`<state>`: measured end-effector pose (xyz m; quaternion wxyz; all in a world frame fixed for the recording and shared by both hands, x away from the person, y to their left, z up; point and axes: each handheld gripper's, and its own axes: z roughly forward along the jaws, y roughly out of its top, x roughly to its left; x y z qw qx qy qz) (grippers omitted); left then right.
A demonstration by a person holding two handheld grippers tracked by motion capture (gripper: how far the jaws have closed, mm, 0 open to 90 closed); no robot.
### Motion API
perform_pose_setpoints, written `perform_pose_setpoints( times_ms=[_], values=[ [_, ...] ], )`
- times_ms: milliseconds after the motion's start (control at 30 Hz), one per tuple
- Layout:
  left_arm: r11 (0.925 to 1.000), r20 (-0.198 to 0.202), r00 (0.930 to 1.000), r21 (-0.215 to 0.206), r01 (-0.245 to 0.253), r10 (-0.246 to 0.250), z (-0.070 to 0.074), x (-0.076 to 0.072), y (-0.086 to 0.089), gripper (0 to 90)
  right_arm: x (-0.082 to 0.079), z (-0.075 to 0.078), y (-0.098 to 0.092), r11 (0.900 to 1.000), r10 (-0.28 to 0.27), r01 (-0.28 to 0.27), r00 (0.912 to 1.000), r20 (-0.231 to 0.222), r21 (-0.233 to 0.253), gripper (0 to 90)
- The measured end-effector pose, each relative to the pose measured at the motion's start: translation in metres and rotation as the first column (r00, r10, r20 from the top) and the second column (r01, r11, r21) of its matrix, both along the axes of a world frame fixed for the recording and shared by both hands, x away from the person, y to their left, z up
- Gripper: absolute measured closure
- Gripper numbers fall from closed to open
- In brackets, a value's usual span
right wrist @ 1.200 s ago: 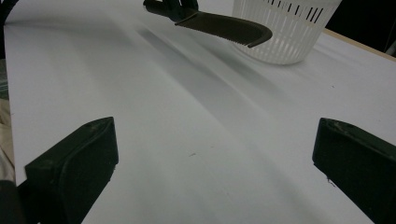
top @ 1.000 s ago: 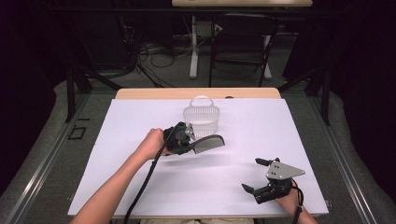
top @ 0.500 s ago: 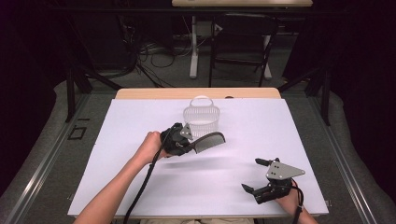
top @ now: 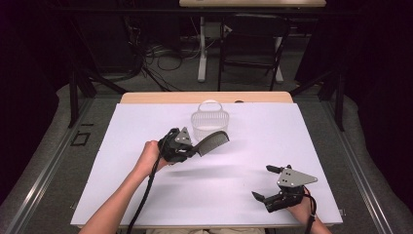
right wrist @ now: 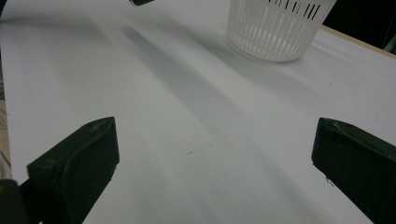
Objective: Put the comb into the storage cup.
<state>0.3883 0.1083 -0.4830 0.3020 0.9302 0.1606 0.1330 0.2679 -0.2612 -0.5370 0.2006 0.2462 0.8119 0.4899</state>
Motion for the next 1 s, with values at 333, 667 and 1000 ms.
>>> perform_pose_setpoints(
  times_ms=[333,667,1000],
  values=[
    [0.9951,0.028,0.9988,-0.091,-0.037,0.04,0.003,-0.004,0.013,72.5,0.0,0.0,0.0,1.0,-0.004,0.004,1.0,-0.002,-0.003,0.7],
    [0.983,0.041,0.9961,-0.17,-0.071,0.079,0.002,-0.005,0.023,72.5,0.001,-0.001,0.0,1.0,-0.005,0.004,0.9999,-0.011,-0.011,0.7],
    [0.974,0.048,0.9934,-0.207,-0.092,0.104,0.004,-0.005,0.031,72.5,0.001,-0.001,0.0,1.0,-0.002,0.002,1.0,-0.01,-0.006,0.7]
  ],
)
